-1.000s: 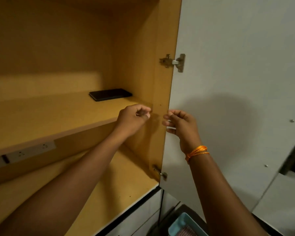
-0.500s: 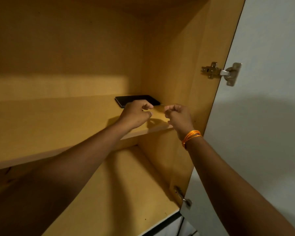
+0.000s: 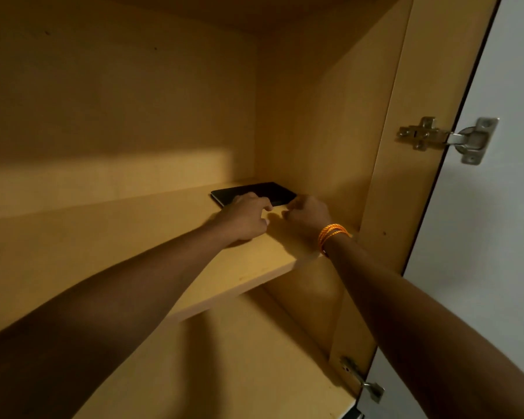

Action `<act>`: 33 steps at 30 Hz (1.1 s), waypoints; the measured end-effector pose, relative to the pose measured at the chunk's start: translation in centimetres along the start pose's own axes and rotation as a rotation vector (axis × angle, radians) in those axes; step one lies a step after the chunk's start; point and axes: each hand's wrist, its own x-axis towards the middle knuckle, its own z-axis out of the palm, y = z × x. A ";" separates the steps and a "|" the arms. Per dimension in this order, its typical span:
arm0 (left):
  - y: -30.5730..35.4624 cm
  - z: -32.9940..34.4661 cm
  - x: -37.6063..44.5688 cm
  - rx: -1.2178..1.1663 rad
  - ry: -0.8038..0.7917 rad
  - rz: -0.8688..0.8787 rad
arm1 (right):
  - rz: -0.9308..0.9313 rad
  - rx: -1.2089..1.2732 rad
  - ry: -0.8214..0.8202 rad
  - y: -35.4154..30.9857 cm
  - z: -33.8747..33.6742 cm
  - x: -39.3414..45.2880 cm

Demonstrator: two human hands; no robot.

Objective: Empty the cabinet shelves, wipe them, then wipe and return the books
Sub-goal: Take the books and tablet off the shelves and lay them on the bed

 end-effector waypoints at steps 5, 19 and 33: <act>-1.1 0.3 2.6 -0.020 0.026 -0.027 | 0.026 -0.088 0.010 0.2 1.2 2.8; -4.4 2.7 8.7 0.151 -0.142 -0.162 | -0.002 -0.117 -0.089 2.0 1.6 9.4; -4.2 2.2 7.9 0.215 -0.267 -0.168 | 0.143 0.460 -0.051 1.6 1.3 9.6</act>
